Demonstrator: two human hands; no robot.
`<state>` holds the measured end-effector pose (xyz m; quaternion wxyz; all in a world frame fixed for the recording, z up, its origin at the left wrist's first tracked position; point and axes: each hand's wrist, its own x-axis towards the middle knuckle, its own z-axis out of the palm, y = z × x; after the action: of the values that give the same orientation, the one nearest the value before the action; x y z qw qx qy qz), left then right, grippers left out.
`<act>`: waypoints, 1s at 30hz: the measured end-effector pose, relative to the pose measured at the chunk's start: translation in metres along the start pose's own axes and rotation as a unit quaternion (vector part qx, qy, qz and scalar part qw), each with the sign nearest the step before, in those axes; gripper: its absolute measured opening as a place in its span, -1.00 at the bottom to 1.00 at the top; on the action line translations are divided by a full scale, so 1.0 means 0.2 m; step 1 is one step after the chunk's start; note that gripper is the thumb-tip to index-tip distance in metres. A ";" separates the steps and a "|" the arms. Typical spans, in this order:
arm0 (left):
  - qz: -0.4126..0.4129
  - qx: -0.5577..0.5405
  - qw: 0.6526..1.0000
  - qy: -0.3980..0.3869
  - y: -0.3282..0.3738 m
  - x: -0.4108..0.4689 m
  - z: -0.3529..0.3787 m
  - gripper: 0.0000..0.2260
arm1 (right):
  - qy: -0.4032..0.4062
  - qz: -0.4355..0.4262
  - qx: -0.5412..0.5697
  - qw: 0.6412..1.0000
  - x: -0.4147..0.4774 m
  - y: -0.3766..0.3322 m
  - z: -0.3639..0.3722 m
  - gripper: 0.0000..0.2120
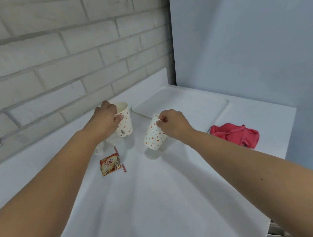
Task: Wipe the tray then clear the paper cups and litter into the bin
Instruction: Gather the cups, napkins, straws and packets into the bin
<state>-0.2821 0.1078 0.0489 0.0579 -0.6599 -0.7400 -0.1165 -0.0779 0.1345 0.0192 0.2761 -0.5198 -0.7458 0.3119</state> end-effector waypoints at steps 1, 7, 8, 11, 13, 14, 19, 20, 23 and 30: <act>0.006 -0.017 1.000 0.002 0.02 -0.04 -0.01 -0.71 | 0.007 0.002 -0.005 1.000 -0.04 -0.01 -0.02 -0.88; 0.004 -0.176 0.984 0.000 0.14 -0.25 -0.06 -0.79 | 0.045 0.015 -0.009 0.999 -0.24 -0.02 -0.13 -0.85; 0.003 -0.213 0.977 -0.005 0.16 -0.28 -0.07 -0.78 | 0.051 0.015 -0.011 0.999 -0.27 -0.02 -0.14 -0.84; -0.021 -0.352 0.935 -0.047 0.24 -0.35 -0.06 -0.77 | 0.063 0.015 -0.022 0.998 -0.38 -0.01 -0.18 -0.87; -0.039 -0.428 0.900 -0.073 0.29 -0.41 -0.04 -0.80 | 0.068 0.019 -0.027 0.997 -0.44 0.01 -0.20 -0.89; -0.046 -0.460 0.883 -0.081 0.32 -0.43 -0.02 -0.79 | 0.068 0.019 -0.031 0.997 -0.47 0.02 -0.21 -0.89; -0.125 -0.584 0.800 -0.049 0.49 -0.55 0.08 -0.79 | 0.035 0.011 -0.044 0.998 -0.60 0.07 -0.29 -0.89; -0.143 -0.592 0.792 -0.023 0.53 -0.57 0.10 -0.77 | 0.026 0.008 -0.042 0.999 -0.62 0.07 -0.30 -0.90; -0.186 -0.613 0.767 0.023 0.66 -0.61 0.11 -0.53 | 0.008 0.004 -0.025 1.000 -0.67 0.10 -0.36 -0.88; -0.206 -0.645 0.735 0.000 1.05 -0.66 0.10 -0.58 | -0.018 0.046 0.146 0.988 -0.82 0.29 -0.63 -0.88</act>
<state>-0.0569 0.0076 0.0185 -0.4071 -0.3700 -0.6052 -0.5754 0.1009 0.0168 0.0428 0.3210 -0.5023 -0.6725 0.4387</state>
